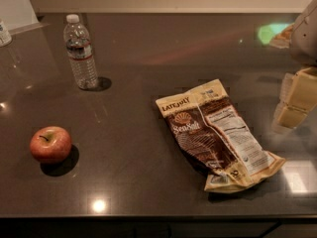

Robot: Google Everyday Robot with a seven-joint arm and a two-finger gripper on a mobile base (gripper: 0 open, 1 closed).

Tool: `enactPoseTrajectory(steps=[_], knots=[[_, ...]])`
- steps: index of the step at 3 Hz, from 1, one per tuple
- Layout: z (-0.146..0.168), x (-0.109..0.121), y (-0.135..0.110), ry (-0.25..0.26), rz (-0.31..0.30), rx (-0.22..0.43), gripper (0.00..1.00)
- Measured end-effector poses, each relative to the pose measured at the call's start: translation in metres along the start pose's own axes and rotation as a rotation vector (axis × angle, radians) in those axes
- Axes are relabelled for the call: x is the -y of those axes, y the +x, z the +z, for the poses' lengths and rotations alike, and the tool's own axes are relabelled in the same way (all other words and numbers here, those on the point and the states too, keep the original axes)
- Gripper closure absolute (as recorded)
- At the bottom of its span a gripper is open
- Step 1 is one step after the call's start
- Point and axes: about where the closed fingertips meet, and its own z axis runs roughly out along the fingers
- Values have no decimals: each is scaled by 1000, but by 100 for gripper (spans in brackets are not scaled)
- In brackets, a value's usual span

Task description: Knock water bottle over

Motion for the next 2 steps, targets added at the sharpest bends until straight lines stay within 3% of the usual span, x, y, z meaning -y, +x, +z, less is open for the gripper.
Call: enactPoseTrajectory(steps=[1, 2], knots=[[0, 0, 0, 0, 0, 0, 0], [8, 14, -11, -2, 10, 27, 0]])
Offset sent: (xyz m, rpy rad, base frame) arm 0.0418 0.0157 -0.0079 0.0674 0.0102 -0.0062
